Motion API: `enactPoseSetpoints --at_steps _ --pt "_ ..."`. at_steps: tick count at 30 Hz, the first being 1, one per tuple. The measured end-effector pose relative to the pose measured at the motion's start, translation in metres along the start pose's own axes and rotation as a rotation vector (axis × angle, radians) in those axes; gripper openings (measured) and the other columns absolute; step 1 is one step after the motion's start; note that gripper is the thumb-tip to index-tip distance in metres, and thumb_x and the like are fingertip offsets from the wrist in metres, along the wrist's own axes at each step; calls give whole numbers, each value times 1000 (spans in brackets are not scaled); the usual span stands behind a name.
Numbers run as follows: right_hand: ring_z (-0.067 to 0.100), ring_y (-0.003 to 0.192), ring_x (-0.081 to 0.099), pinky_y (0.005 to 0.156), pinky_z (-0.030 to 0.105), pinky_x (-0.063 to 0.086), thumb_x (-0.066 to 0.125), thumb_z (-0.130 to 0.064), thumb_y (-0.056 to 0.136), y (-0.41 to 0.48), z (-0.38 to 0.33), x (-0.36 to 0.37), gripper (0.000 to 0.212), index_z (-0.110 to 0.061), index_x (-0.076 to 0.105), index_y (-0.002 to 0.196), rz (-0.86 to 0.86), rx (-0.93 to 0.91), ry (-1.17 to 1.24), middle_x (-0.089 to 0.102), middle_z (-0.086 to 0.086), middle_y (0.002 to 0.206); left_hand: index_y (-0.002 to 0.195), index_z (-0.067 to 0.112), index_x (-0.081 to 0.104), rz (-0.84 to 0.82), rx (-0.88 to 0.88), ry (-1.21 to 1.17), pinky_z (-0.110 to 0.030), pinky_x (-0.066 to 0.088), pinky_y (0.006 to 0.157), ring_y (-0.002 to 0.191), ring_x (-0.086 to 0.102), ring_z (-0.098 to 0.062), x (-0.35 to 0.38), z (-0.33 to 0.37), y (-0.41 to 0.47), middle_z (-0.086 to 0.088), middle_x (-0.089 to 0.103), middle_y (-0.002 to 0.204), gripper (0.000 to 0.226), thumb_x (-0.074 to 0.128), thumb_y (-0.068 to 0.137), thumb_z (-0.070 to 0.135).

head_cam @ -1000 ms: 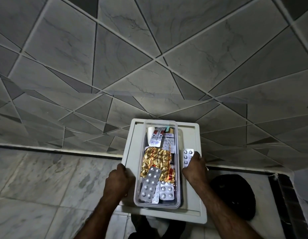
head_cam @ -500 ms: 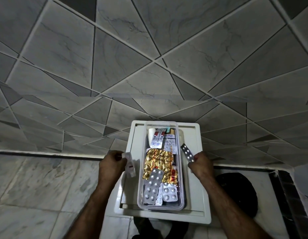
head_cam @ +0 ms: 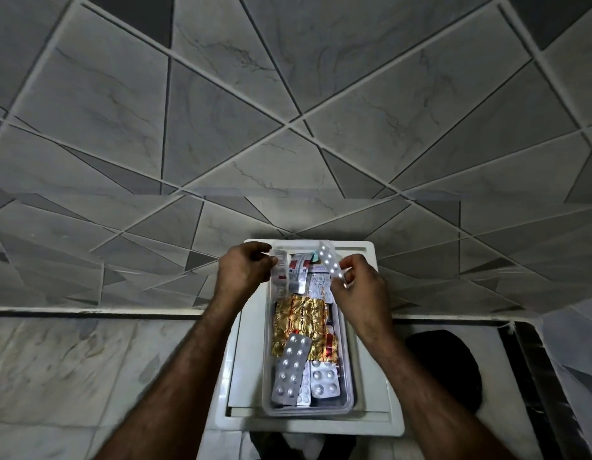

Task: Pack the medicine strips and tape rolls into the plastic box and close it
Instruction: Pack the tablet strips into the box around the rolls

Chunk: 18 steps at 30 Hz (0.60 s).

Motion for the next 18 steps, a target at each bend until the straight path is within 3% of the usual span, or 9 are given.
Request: enactPoseSetpoints --at_steps 4,9,12,15,16,18 --pt "7 94 53 78 23 46 72 -32 83 1 -9 20 39 -19 56 116 -158 -85 -67 48 -10 106 127 11 63 -5 52 252 -35 53 96 105 69 -24 7 -1 11 -10 72 119 45 72 85 26" --pt "18 99 61 84 24 47 62 -22 90 -7 6 31 20 -16 66 108 -242 -110 -180 62 3 109 128 8 62 25 30 406 -33 48 97 112 65 -27 4 -21 2 -12 68 125 48 71 86 29" --pt "16 101 60 87 22 46 58 -17 91 -10 9 37 22 -15 69 110 -276 -150 -219 66 2 110 130 5 58 -46 -80 306 -42 57 90 102 69 -32 9 -38 -5 -16 66 127 49 66 89 31" --pt "5 85 59 75 5 44 61 -15 90 -7 16 33 21 -17 69 108 -233 -79 -82 64 -5 105 135 6 52 -161 -208 145 -44 62 76 95 69 -31 18 -50 -14 -17 64 127 53 68 89 27" --pt "4 83 60 73 7 46 61 -14 89 -4 20 29 20 -18 69 107 -172 -31 -30 65 -6 104 136 7 51 -192 -222 147 -43 63 73 94 69 -31 21 -52 -17 -16 64 126 53 68 89 25" --pt "10 87 64 78 22 54 62 -11 89 1 39 21 18 -16 69 104 -53 78 42 70 -3 102 135 10 51 -199 -220 173 -44 63 73 90 70 -30 24 -52 -21 -16 66 122 49 66 91 22"
Point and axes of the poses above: each hand's wrist, its own y-axis towards the middle knuckle, its own x-axis out of the palm, z = x × y, the point moved 6 cm from there along y, towards the middle knuckle
